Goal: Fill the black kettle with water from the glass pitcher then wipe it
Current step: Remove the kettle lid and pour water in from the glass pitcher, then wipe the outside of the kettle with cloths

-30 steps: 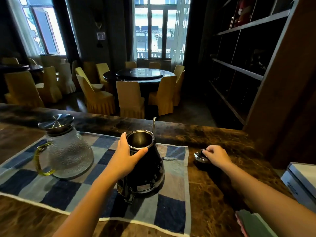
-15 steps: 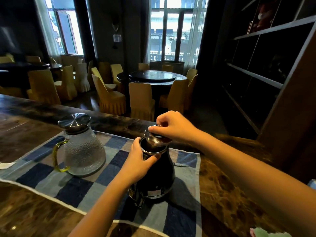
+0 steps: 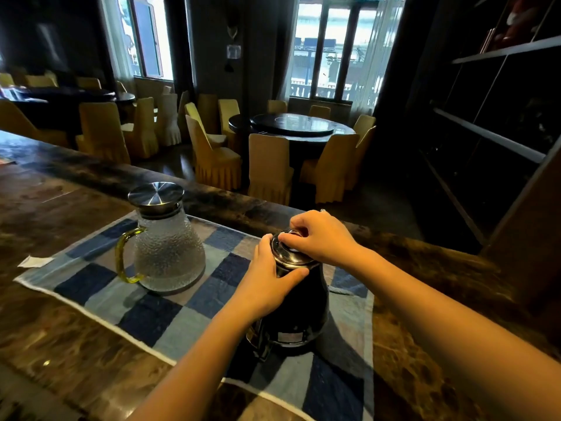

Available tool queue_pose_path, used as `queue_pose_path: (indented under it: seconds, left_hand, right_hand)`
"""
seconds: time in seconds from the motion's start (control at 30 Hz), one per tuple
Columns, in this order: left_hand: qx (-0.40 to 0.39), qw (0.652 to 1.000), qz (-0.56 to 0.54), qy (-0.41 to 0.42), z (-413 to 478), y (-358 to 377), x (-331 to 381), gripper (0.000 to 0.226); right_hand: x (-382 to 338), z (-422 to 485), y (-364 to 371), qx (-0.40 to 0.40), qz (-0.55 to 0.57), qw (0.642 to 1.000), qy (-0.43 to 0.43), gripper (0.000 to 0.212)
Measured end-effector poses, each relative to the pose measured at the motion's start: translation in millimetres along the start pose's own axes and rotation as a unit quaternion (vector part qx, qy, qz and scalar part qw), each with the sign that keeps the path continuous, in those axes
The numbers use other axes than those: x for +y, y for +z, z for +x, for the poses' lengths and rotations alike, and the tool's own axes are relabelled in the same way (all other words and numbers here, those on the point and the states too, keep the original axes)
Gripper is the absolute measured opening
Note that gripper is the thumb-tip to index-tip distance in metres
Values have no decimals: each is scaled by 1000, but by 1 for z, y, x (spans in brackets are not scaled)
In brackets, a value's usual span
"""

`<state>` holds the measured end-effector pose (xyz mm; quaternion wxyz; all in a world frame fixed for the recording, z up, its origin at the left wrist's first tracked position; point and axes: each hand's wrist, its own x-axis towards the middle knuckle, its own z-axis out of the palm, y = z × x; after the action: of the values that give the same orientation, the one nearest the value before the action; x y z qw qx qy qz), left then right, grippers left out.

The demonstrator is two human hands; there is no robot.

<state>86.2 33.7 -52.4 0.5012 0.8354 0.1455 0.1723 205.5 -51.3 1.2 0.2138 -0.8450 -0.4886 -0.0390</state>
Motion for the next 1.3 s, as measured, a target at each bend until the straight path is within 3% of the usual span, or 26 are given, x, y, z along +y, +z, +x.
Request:
queue_pose_path:
  seconds: [0.13,0.37,0.6,0.7,0.83,0.97,1.13,1.3]
  left_hand:
    - [-1,1000,9,-2,0,1,0,85]
    - [15,1000,-1,-2,0,3,0,70]
    - [19,1000,-15,10,0,2,1,68]
    - [16,999,-28,8,-1,1,1,70]
    - [8,1000,-6,15,0,-1,-2,82]
    - [1,999,51,20,2,-3,1,83]
    - [-2,994,99,41,3,-3,3,78]
    - [-8,986,152,75,9,-6,4,67]
  right_hand:
    - [0,-1,6,36,-11,999,18,38]
    - [-14,-11,15,112,-68,989,70,33]
    - [-18,-16,17,129,-39,985,107,41]
    - [-16,-23,18,140,25,983,120,34]
    - [-7,-46,7,137,210,958,136,35]
    - [17,-78,-15,93,318,929,166,40]
    - [86,-158,-39,-50,207,961,178,30]
    - [151,-262,-43,-222,50,919,323,33]
